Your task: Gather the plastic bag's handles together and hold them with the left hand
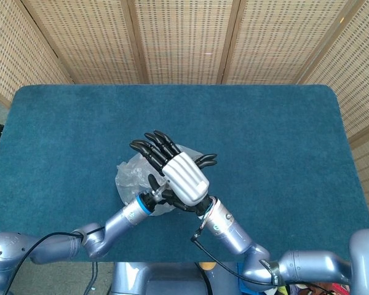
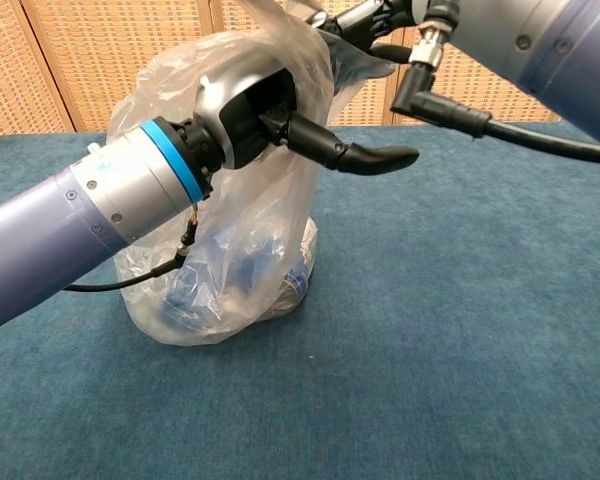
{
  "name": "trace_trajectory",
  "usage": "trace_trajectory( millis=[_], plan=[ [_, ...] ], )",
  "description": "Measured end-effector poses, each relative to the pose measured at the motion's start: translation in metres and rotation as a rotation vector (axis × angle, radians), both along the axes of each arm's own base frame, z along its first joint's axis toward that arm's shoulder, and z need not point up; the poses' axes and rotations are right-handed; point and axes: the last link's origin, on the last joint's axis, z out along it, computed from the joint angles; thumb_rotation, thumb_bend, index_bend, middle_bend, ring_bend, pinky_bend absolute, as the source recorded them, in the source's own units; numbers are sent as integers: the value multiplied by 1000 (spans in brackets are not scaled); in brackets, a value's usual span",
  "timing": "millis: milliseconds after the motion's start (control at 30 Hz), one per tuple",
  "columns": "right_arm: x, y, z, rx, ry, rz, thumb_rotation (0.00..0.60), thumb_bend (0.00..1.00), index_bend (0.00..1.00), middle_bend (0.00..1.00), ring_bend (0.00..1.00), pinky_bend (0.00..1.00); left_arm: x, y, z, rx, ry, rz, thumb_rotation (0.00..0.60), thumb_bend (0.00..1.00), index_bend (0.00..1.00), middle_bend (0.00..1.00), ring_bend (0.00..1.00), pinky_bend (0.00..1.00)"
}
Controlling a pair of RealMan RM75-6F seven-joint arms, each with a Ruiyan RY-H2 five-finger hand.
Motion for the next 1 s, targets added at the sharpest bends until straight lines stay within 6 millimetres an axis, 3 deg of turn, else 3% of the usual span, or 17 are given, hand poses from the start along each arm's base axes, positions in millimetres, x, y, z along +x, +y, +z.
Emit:
trace_trajectory(
  millis=[67,133,200,267,767,1000],
  plan=[
    [-2,0,1,0,3,-1,600,649,16,130,4,34,0,2,2,-10,-17,20,600,239,38,0,0,30],
    [-6,1,2,-6,15,1,600,419,0,68,0,34,0,3,4,-24,-30,34,600,239,32,0,0,30],
    [-10,2,4,-18,33,2,600,125,0,5,0,21,-1,4,6,-40,-46,48,600,239,26,0,0,30],
    [-13,2,7,-33,53,-1,600,19,0,0,0,4,-1,5,8,-52,-60,57,600,238,24,0,0,31],
    [-49,12,54,-180,67,-47,600,0,0,0,0,0,3,2,17,-80,-114,64,600,238,16,0,0,32],
    [-81,32,75,-184,84,-67,600,0,0,0,0,0,7,2,23,-85,-160,71,600,238,7,0,0,34]
  ],
)
